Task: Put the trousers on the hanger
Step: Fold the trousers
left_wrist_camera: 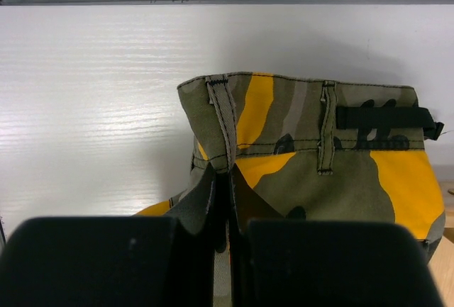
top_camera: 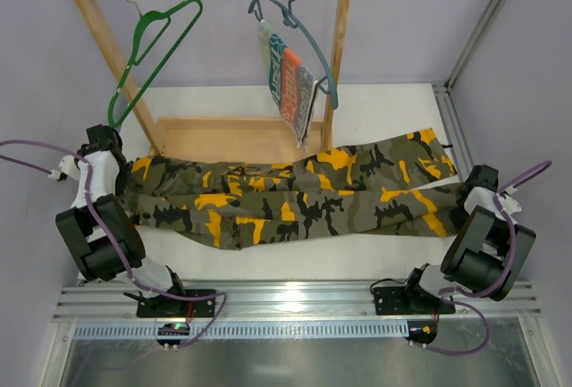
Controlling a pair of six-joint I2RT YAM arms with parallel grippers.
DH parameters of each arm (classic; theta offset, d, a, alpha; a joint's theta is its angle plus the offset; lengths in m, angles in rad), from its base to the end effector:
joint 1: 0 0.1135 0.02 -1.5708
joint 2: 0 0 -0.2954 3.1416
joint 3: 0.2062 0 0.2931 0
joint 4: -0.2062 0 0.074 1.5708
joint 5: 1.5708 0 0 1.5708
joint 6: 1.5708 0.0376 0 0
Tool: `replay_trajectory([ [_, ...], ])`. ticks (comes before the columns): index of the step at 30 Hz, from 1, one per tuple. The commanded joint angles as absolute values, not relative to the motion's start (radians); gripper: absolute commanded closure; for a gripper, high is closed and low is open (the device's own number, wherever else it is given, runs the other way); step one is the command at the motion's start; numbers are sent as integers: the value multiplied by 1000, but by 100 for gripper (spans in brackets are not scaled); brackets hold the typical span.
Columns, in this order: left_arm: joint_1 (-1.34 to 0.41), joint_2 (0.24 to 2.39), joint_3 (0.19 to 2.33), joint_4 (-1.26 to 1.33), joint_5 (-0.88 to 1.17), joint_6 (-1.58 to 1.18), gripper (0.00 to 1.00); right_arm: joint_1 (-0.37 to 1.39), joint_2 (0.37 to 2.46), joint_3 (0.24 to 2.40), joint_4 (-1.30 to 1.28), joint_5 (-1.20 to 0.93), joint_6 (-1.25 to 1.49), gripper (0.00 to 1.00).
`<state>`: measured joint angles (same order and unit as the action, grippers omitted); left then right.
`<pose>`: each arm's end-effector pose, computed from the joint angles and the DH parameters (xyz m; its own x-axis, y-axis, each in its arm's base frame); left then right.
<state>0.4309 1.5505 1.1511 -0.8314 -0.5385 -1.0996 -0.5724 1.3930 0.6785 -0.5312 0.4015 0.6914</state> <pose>0.2982 0.1583 0.2524 0.0691 -0.8101 -0.5822 -0.9966 -0.0292 -0.0777 0.2093 -0.1524 0.1587 -0.2288 0.8457 -0.4822 0.9728 0.2167 -0.0816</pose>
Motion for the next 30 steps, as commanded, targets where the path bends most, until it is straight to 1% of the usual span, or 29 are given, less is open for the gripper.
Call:
replay_trajectory([
  [1,422,1506,1158,-822,-554,-1112,100,-581,1394,663,-534,486,707,96],
  [5,420,1505,1158,-822,-558,-1112,100,-581,1362,686,-575,517,675,96],
  [6,419,1505,1160,-824,-564,-1112,100,-581,1345,701,-601,558,673,96],
  [11,419,1512,1184,-844,-613,-1095,99,-584,1315,848,-805,632,701,96],
  [13,419,1517,1198,-851,-623,-1086,100,-592,1301,889,-837,640,703,96],
  [20,420,1523,1206,-867,-627,-1062,100,-655,1227,879,-856,637,667,96],
  [23,417,1526,1209,-873,-611,-1043,99,-661,1233,862,-853,615,658,96],
  [25,414,1522,1212,-873,-598,-1019,85,-664,1244,867,-847,588,635,96],
  [26,411,1517,1213,-874,-595,-1009,75,-664,1250,871,-833,574,618,96],
  [27,408,1514,1218,-874,-598,-990,55,-664,1258,877,-827,527,600,93],
  [28,399,1506,1221,-876,-604,-983,48,-664,1258,890,-821,500,585,86],
  [29,396,1500,1226,-885,-609,-974,43,-664,1255,893,-802,465,545,75],
  [30,393,1497,1229,-884,-609,-962,36,-664,1241,894,-790,380,520,72],
])
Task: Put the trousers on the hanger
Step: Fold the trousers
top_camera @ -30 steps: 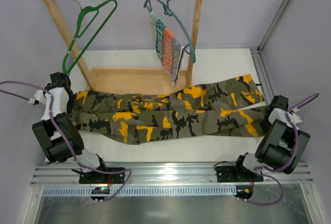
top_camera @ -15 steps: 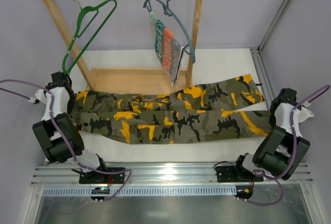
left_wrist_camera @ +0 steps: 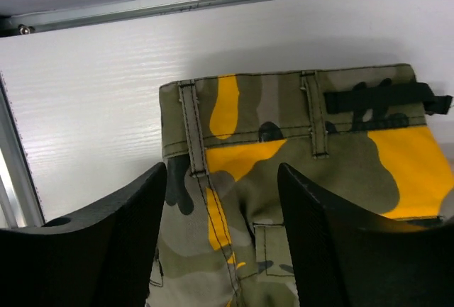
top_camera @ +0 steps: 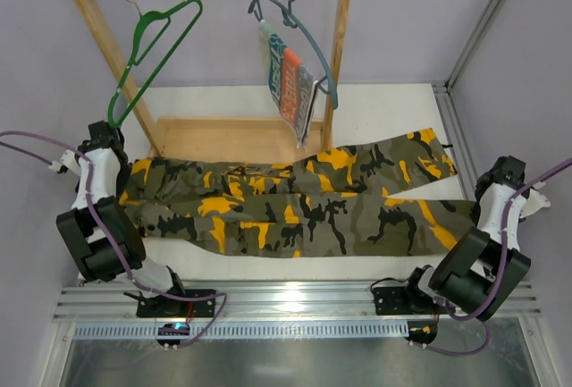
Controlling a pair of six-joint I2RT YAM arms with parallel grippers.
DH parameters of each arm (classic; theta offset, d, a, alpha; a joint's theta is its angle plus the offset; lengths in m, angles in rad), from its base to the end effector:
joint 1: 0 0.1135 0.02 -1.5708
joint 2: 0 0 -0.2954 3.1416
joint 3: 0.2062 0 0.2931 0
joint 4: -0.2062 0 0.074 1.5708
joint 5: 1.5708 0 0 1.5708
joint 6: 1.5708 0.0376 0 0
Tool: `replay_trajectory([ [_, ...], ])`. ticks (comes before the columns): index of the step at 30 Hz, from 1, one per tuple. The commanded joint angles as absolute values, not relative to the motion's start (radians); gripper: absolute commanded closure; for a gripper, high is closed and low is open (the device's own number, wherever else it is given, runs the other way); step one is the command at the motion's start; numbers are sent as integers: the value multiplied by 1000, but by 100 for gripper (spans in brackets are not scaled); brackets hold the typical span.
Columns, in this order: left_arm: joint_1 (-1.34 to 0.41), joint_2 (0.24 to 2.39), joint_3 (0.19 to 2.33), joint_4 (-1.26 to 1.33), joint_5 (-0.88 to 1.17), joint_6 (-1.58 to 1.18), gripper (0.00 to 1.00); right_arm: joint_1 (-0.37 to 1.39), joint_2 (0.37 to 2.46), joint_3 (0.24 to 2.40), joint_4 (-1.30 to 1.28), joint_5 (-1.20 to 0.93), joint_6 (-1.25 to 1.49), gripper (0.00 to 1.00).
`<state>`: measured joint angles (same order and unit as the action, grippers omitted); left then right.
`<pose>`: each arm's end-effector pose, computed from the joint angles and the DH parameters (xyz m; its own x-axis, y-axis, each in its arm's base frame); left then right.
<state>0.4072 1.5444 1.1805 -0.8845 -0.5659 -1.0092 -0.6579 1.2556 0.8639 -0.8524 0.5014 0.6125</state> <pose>0.2998 0.1513 0.2625 -0.0488 -0.7991 -0.5992 -0.9983 0.0590 0.0026 0.1874 -0.1677 0.2390 -0.2347 0.8185 -0.5243 0.9694 0.1576 -0.1880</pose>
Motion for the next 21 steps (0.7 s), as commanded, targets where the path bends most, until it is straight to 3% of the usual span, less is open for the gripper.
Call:
replay_trajectory([
  [1,384,1485,1229,-882,-607,-933,35,-664,1229,899,-782,339,506,70],
  [6,376,1431,1183,-815,-555,-822,32,-617,1155,910,-712,36,422,53],
  [9,376,1372,1120,-735,-489,-730,31,-449,1143,959,-701,-52,425,48],
  [10,376,1353,1105,-721,-477,-712,25,-392,1134,995,-703,-11,429,48],
  [12,377,1309,1065,-707,-466,-673,23,-243,1126,1028,-696,-5,448,47],
  [21,460,1243,937,-684,-356,-658,23,-98,1137,1054,-621,-89,442,47],
])
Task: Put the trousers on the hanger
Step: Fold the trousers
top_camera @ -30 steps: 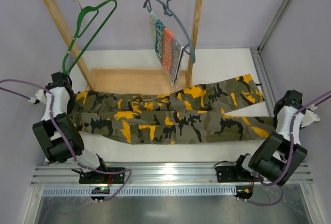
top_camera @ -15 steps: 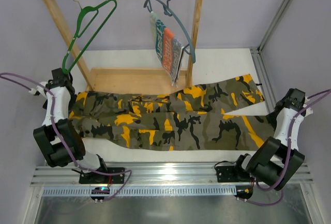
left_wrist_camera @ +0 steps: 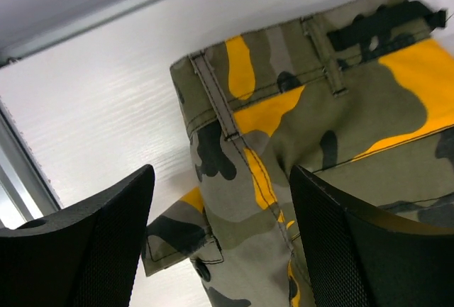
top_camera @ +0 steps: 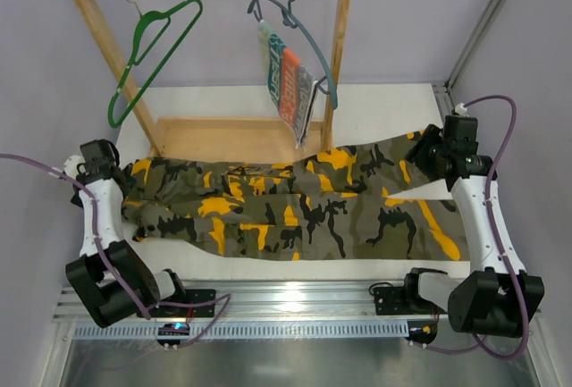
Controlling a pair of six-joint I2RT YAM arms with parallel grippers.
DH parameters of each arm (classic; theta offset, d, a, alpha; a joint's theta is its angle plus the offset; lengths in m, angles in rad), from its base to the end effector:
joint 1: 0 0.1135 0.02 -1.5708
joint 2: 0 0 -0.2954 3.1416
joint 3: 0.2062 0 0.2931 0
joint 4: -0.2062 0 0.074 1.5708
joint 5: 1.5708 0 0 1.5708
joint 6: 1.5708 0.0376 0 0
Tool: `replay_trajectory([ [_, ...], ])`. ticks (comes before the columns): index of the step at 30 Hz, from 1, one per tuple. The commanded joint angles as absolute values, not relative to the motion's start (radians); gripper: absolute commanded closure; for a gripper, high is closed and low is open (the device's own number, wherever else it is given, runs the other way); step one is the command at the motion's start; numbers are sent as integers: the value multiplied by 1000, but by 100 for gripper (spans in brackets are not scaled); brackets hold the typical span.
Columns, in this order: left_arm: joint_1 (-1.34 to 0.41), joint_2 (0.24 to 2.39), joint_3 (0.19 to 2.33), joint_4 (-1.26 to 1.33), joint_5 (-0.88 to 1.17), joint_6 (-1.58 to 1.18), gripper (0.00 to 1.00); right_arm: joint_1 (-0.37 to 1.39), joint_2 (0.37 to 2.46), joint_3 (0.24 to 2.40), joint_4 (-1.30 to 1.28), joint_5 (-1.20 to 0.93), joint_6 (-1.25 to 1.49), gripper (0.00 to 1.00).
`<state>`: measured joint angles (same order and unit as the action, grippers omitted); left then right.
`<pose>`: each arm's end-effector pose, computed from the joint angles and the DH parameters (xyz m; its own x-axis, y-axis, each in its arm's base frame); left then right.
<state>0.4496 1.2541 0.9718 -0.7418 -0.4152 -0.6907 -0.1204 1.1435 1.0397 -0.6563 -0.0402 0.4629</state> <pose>0.2425 0.1339 0.2793 -0.2194 -0.7531 -0.6202 -0.9422 0.3285 -0.0656 0.2682 -0.0309 0.3354 -0.5713 0.5186 -0.6361 0.3870 0.8537 0.3484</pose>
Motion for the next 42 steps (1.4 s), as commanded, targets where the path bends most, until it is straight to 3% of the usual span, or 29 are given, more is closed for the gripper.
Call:
replay_trajectory([
  [1,459,1250,905,-664,-335,-664,23,-83,1135,1049,-617,-92,437,47],
  [5,459,1313,890,-606,-261,-712,29,-60,1115,1023,-606,-98,410,47],
  [7,456,1333,894,-560,-224,-721,40,-60,1100,1008,-600,-101,397,47],
  [10,442,1365,913,-526,-172,-710,60,-60,1092,1025,-624,-121,371,47],
  [11,434,1376,934,-535,-178,-712,80,-60,1089,1031,-629,-118,367,47],
  [14,379,1376,956,-545,-192,-715,99,-60,1062,1043,-627,-117,365,47],
  [20,163,1466,1049,-548,-216,-680,99,-60,1048,1040,-614,-166,388,47],
  [26,97,1568,1028,-491,-195,-644,71,-60,1052,1058,-629,-155,387,47],
  [30,94,1549,1006,-459,-131,-608,57,-58,1051,1040,-617,-156,399,47],
  [42,74,1402,1117,-601,-93,-499,41,-32,1062,1101,-618,-173,399,47],
])
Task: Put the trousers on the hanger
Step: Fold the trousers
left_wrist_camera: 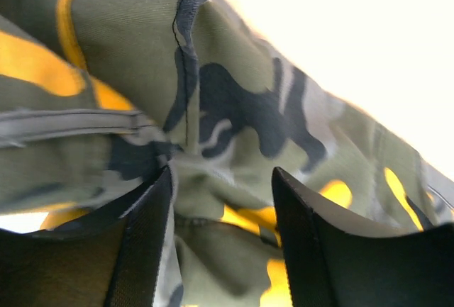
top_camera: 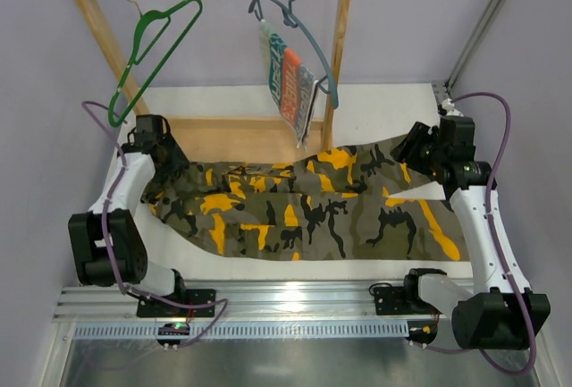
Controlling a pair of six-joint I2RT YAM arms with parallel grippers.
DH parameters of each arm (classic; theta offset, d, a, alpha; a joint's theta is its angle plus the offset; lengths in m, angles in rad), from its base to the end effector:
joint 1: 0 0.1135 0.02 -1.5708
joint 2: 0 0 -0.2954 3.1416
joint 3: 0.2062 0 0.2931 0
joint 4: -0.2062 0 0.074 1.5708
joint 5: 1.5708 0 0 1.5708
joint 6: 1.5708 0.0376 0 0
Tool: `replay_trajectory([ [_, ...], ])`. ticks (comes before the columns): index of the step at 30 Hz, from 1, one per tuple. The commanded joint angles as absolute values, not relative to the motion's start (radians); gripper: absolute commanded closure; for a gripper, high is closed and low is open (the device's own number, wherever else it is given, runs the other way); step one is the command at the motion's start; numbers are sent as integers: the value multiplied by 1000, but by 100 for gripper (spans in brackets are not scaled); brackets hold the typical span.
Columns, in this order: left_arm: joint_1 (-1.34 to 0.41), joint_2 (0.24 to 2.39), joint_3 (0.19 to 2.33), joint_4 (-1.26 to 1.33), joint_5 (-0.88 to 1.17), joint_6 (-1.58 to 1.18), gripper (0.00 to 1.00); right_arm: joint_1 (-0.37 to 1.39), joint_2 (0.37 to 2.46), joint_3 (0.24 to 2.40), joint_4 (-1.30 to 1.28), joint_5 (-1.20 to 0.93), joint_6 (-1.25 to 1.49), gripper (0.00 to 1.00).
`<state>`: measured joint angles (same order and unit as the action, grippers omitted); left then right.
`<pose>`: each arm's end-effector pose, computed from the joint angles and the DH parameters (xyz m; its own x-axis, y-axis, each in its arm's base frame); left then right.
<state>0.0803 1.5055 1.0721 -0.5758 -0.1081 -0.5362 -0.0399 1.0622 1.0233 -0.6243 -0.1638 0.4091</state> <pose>0.3442 0.0318 0.2480 -0.6553 -0.5623 -0.5045 -0.5488 0.8132 -0.1936 0.2528 -0.0040 0.3519 -0.5998 0.4167 -0.6831 0.1630 0.8994 0.4056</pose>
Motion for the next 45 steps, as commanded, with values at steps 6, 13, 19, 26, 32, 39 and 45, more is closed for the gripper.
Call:
replay_trajectory([
  [6,135,1330,1098,-696,-198,-523,37,-23,1028,1118,-626,-196,413,47],
  [13,450,1255,1013,-676,-83,-595,37,0,1014,1146,-655,-187,417,47],
  [19,610,1293,927,-649,-3,-629,39,29,1009,1132,-644,-186,436,47],
  [26,655,1267,841,-640,-57,-666,33,40,1029,1141,-640,-189,433,47],
  [32,632,1261,831,-543,60,-680,79,41,1031,1143,-647,-170,414,47],
  [39,307,1321,980,-569,-98,-638,98,41,1058,1124,-630,-175,419,47],
  [45,65,1377,934,-494,-140,-623,99,41,1072,1118,-611,-172,434,47],
])
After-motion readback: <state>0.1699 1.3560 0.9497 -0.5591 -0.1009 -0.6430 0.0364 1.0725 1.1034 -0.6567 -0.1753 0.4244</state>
